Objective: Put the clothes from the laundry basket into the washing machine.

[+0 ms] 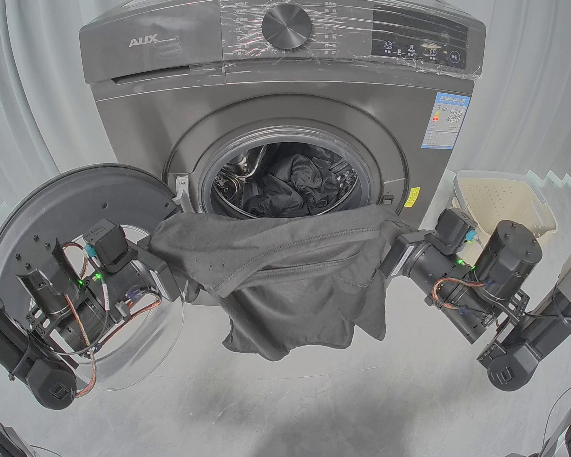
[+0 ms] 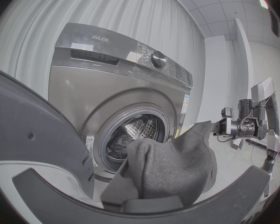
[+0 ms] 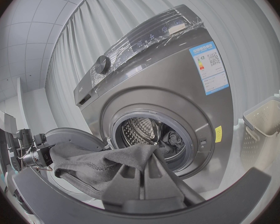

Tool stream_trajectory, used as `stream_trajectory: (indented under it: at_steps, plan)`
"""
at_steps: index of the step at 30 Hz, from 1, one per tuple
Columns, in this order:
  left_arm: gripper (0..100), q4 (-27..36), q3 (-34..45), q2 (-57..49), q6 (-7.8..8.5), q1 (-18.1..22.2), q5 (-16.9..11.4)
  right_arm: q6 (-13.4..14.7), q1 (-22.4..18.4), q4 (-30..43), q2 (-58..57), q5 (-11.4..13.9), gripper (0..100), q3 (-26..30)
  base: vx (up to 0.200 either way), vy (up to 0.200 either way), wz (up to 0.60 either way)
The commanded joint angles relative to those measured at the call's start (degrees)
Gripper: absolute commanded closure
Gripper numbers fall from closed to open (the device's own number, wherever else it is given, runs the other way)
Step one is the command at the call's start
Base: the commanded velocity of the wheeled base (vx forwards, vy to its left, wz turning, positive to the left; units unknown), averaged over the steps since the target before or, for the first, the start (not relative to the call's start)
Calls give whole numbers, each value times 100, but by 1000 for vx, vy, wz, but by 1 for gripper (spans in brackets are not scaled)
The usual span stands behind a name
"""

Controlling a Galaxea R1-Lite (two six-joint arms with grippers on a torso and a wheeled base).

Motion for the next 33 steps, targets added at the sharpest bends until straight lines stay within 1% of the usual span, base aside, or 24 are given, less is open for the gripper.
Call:
stream_trajectory:
  at_steps: [1, 3, 5, 7, 8, 11, 13, 23, 25, 27, 33]
  plan:
    - [100, 3, 52, -113, 9, -5, -6, -3, -34, -1, -142, -1, 100, 27, 0, 0, 0]
    - [100, 3, 78, -113, 9, -14, -6, 24, -87, -1, -133, -1, 100, 97, 0, 0, 0]
    - [100, 3, 87, -86, -9, 4, -6, 24, -254, -10, -133, 8, 100, 124, 0, 0, 0]
    - [100, 3, 69, -78, -62, 30, 20, 32, -289, -10, -160, 8, 100, 45, 0, 0, 0]
    - [100, 3, 69, -78, -62, 30, 20, 32, -289, -10, -160, 8, 100, 45, 0, 0, 0]
    - [100, 3, 17, -113, -70, 197, 12, 59, -351, -10, -151, -1, 100, -105, 0, 0, 0]
    - [100, 3, -10, -139, -79, 258, 12, 59, -324, -10, -142, -10, 100, -122, 0, 0, 0]
    - [100, 3, 78, -183, -70, 258, 12, 68, -281, -27, -204, -54, 100, -324, 0, 0, 0]
    - [100, 3, 78, -174, -62, 250, 20, 68, -289, -27, -212, -98, 100, -412, 0, 0, 0]
    - [100, 3, 78, -174, -62, 258, 20, 68, -289, -27, -212, -133, 100, -439, 0, 0, 0]
    - [100, 3, 52, -174, -79, 258, 20, 59, -281, -19, -291, -133, 100, -439, 0, 0, 0]
